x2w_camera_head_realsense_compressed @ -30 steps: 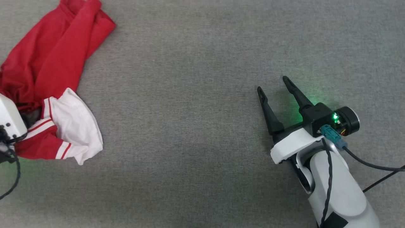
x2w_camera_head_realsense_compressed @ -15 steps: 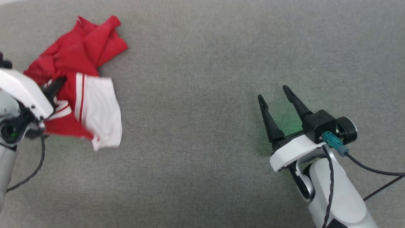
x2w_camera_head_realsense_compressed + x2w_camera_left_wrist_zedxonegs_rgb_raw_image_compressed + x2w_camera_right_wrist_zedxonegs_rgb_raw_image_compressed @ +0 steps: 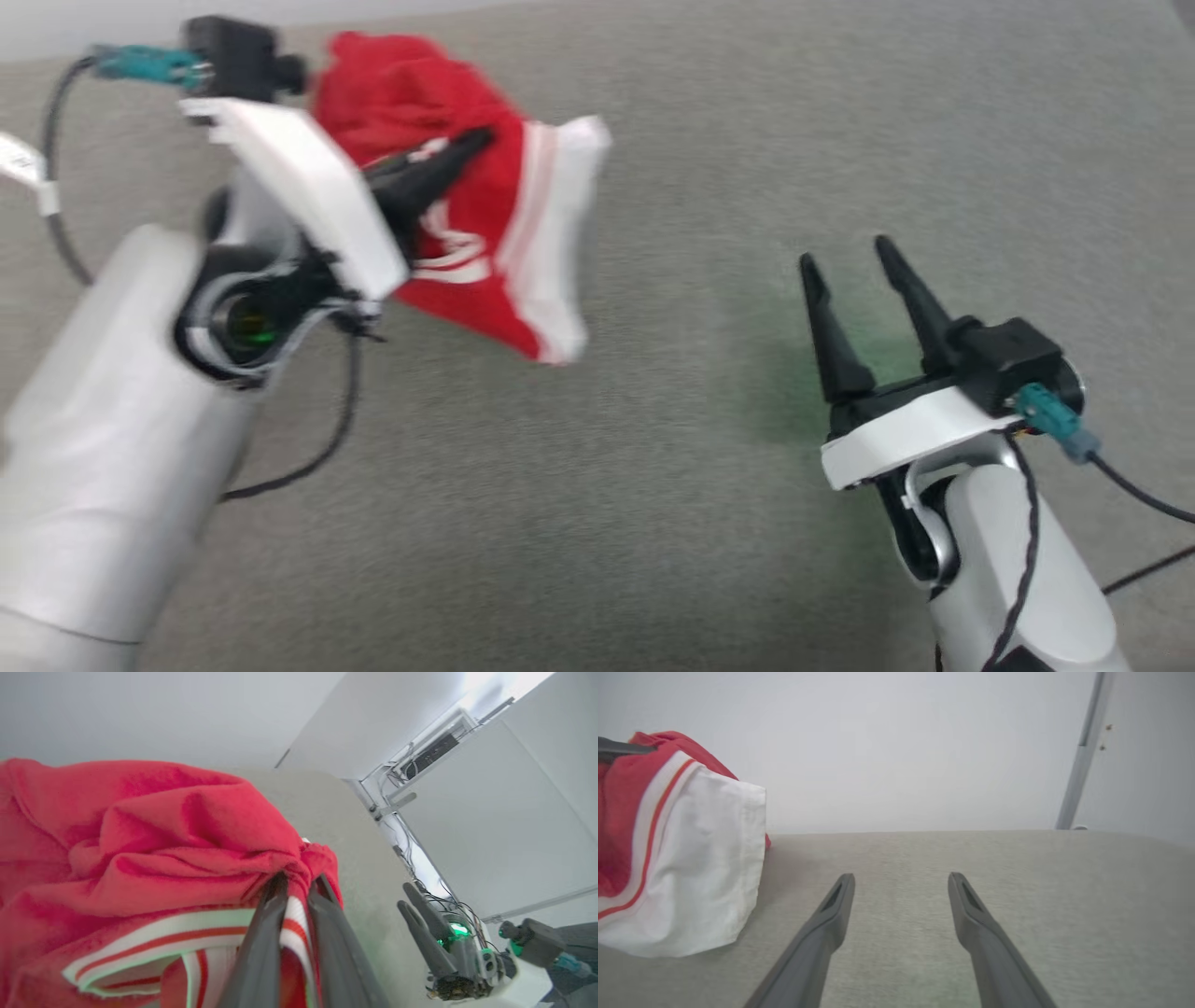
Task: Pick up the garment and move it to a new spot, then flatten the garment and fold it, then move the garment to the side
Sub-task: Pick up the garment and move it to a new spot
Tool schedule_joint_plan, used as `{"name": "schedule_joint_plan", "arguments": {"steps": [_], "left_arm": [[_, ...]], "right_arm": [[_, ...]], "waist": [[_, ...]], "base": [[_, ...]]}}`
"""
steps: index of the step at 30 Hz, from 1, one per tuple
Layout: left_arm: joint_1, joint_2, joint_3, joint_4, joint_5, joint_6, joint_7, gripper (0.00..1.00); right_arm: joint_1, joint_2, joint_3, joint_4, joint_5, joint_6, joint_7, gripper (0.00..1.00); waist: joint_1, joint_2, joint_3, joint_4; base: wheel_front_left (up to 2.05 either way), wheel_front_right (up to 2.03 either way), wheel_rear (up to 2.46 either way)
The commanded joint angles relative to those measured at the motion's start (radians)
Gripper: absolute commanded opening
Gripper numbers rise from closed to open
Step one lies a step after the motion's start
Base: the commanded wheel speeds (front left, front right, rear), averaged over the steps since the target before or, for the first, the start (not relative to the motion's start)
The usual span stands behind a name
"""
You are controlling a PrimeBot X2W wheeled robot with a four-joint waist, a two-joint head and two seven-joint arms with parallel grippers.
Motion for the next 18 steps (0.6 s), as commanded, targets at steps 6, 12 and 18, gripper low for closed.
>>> {"name": "schedule_joint_plan", "arguments": {"steps": [6,12,18], "left_arm": [[-0.051,-0.08,-0.041,-0.062,-0.004,0.036,0.036,0.0],[-0.078,-0.097,-0.12,0.035,0.053,0.045,0.094,0.0],[-0.118,-0.063,-0.189,0.206,0.134,0.012,0.123,0.0]], "right_arm": [[0.018,0.0,-0.075,-0.053,0.037,-0.001,-0.005,1.0],[0.027,0.002,-0.12,-0.073,0.093,-0.001,-0.005,1.0],[0.033,0.001,-0.09,-0.08,0.164,-0.001,-0.005,1.0]], "waist": [[0.0,0.0,0.072,-0.17],[0.0,0.0,0.125,-0.275],[0.0,0.0,0.164,-0.356]], "base": [[0.0,0.0,0.0],[0.0,0.0,0.0],[0.0,0.0,0.0]]}}
